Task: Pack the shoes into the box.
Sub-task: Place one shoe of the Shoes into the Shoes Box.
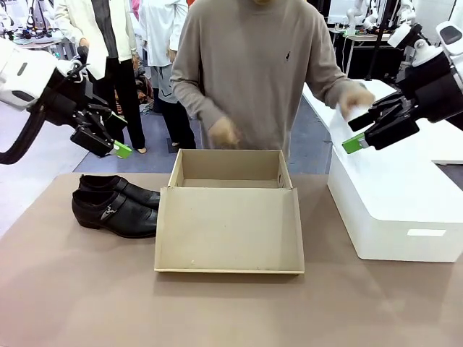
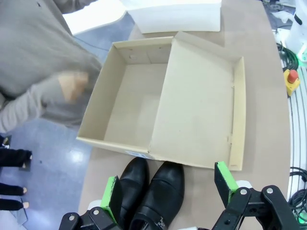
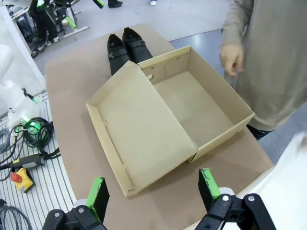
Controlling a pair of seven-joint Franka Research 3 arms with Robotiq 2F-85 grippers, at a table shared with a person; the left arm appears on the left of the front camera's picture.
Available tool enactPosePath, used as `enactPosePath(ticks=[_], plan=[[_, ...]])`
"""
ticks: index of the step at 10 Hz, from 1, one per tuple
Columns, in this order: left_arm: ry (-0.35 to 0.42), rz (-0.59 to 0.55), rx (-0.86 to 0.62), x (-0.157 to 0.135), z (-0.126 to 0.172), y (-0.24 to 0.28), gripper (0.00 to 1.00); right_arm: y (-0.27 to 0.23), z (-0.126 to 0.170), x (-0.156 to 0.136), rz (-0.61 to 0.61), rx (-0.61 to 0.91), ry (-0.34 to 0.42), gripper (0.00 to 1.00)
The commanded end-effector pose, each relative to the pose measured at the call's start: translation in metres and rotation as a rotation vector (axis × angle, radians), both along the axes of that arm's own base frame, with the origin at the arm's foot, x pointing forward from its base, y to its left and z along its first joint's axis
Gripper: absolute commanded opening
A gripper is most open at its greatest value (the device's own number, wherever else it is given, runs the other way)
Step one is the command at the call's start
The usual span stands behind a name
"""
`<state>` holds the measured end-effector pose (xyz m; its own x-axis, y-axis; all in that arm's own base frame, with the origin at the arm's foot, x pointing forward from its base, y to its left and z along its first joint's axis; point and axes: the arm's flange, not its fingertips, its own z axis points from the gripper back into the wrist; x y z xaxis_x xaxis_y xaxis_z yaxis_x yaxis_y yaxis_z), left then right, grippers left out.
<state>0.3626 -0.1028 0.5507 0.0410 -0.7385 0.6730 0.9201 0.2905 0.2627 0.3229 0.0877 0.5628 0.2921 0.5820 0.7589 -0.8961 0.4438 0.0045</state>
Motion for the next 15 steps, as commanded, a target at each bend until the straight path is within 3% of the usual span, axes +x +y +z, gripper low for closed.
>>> enactPosePath(ticks=[1,6,8,10,13,15], plan=[[-0.005,-0.032,0.066,0.006,0.009,0.001,1.0,0.0,0.0,0.004,0.03,0.02,-0.013,1.0],[0.016,-0.167,0.375,0.049,0.037,0.016,1.0,0.0,0.0,0.004,0.03,0.02,-0.013,1.0],[0.043,-0.106,0.478,0.072,0.036,0.027,1.0,0.0,0.0,0.004,0.03,0.02,-0.013,1.0],[0.083,-0.029,0.558,0.101,0.024,0.036,1.0,0.0,0.0,0.004,0.03,0.02,-0.013,1.0],[0.206,-0.076,0.579,0.136,0.0,0.05,1.0,0.0,0.0,0.004,0.03,0.02,-0.013,1.0],[0.242,-0.088,0.584,0.148,-0.012,0.058,1.0,0.0,0.0,0.004,0.03,0.02,-0.013,1.0]])
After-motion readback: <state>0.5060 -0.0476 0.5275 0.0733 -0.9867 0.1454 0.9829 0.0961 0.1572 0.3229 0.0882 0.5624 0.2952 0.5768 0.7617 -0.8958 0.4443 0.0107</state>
